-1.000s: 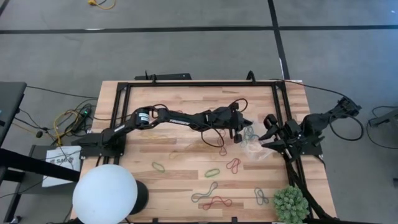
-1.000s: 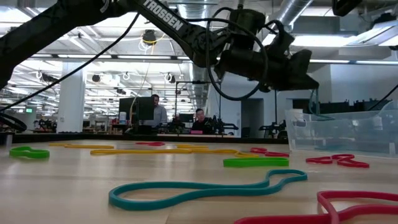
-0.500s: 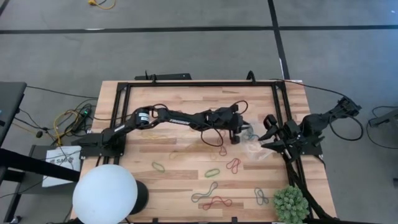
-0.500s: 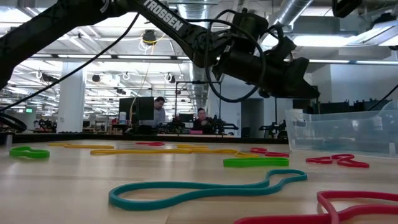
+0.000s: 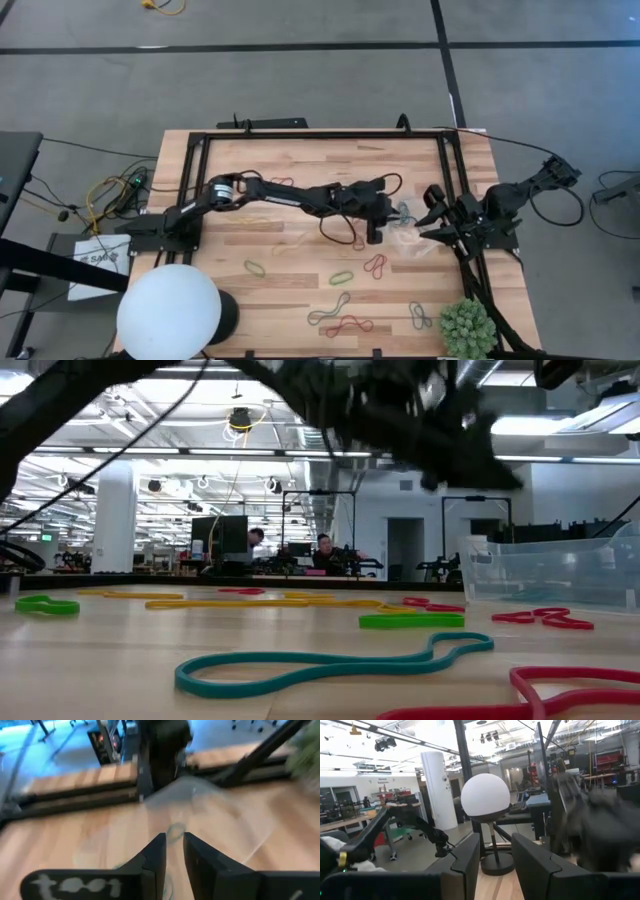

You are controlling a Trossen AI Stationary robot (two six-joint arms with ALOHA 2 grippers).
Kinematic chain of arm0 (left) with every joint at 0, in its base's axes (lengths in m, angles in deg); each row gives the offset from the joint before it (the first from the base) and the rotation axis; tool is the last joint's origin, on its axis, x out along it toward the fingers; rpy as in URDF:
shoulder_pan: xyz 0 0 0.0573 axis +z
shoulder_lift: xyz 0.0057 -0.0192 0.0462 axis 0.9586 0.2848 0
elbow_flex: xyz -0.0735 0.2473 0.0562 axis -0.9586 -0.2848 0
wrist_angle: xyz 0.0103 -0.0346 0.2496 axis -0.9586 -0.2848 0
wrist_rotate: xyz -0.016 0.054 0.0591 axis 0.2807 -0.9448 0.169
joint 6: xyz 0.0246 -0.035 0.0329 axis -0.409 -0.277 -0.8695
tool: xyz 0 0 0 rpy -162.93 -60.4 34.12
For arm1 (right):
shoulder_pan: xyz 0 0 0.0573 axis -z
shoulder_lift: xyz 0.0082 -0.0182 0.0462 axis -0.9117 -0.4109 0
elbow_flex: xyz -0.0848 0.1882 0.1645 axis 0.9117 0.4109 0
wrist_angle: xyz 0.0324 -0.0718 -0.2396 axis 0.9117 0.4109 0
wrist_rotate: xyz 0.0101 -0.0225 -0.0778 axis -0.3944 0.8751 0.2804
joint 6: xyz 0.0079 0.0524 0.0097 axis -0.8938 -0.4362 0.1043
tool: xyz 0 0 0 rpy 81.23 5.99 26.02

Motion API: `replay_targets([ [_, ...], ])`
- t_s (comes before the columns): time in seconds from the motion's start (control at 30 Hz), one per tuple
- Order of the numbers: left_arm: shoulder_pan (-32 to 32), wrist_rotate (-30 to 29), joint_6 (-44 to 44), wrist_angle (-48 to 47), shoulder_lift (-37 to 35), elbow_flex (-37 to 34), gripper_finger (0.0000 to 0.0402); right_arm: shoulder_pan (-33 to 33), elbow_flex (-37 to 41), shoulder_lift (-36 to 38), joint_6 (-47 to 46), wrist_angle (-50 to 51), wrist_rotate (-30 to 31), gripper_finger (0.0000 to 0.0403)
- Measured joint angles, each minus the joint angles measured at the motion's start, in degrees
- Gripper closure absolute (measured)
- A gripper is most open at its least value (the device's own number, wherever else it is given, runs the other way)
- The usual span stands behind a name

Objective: Pick and place items into bin
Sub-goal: Put the blue rubber band into the transparent bin

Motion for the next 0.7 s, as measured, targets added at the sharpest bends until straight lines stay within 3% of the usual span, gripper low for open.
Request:
replay_targets([
  [0.17,-0.5,-0.1,-1.3,-10.6,-8.9,0.0,0.0355,0.0,0.0,0.0,-3.5,2.2,0.0,0.0295],
  [0.47,-1.2,-0.2,0.2,-46.7,-26.7,0.1,0.0361,0.0,0.0,0.0,-10.7,9.0,-0.1,0.0295],
  [0.7,-6.5,-2.8,4.0,-58.1,-36.8,-0.8,0.0361,0.0,0.0,0.0,-10.8,10.4,0.1,0.0295],
])
